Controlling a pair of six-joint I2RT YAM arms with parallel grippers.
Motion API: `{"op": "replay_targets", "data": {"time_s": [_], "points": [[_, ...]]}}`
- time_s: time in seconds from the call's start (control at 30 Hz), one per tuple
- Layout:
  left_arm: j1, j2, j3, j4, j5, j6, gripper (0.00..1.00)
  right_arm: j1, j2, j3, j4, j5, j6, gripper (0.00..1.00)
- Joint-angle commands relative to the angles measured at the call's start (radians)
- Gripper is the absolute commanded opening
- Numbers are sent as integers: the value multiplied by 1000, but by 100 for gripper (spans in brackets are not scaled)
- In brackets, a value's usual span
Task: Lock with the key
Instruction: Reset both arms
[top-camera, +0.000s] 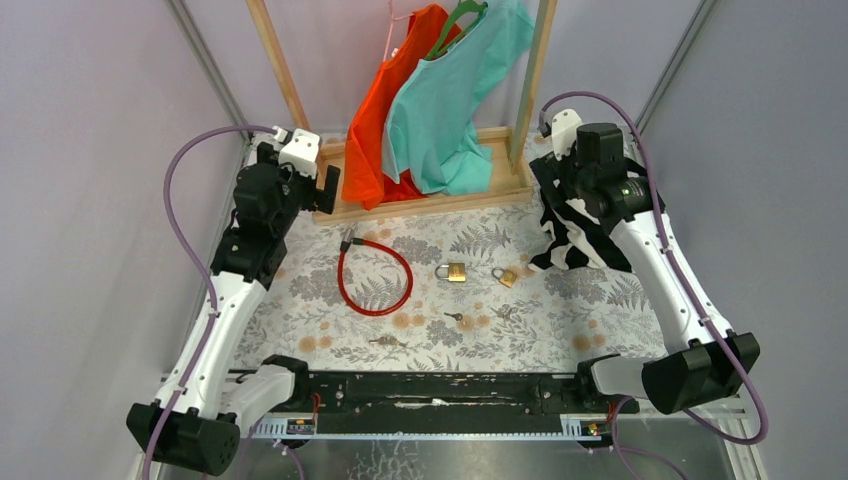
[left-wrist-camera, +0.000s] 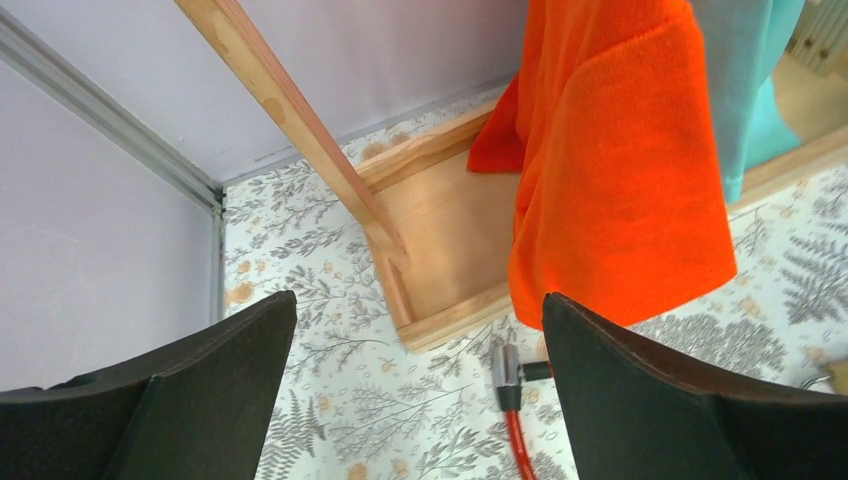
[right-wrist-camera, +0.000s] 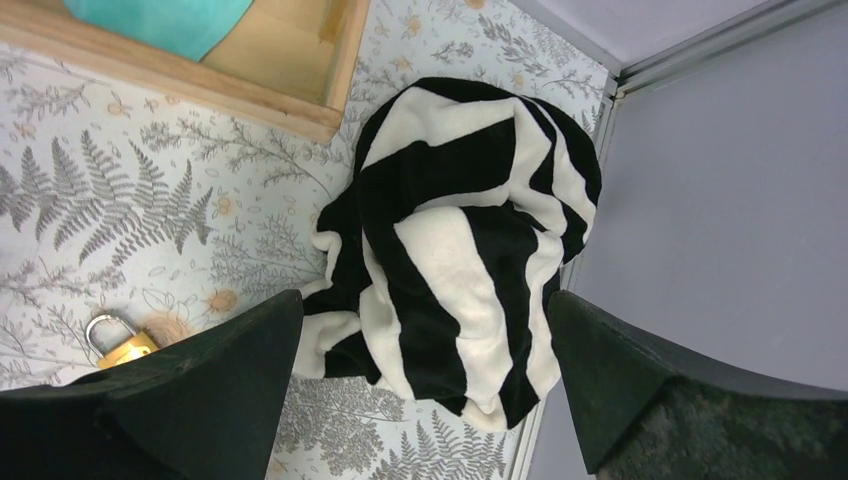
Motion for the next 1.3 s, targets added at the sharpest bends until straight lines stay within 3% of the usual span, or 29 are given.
{"op": "replay_targets", "data": {"time_s": [0.0, 0.2, 0.53, 0.63, 0.8, 1.0, 1.27], "points": [[14, -11, -6, 0, 21, 115, 100, -6, -46, 0, 80, 54, 64, 99], [40, -71, -141, 198, 35, 81, 100, -6, -90, -29, 103, 13, 132, 99], [45, -6, -150, 237, 45, -134, 100, -6, -208, -146, 264, -67, 193, 99], [48, 27, -109, 175, 76, -195, 100, -6, -258, -231, 331, -109, 235, 99], [94, 17, -134, 185, 253, -252, 100, -5, -256, -275, 273, -225, 181, 99], [133, -37, -135, 144, 281, -252, 100, -56, -289, -252, 212, -438, 235, 99], [154, -68, -127, 100, 343, -206, 100, -89, -341, -237, 185, -417, 221, 99]]}}
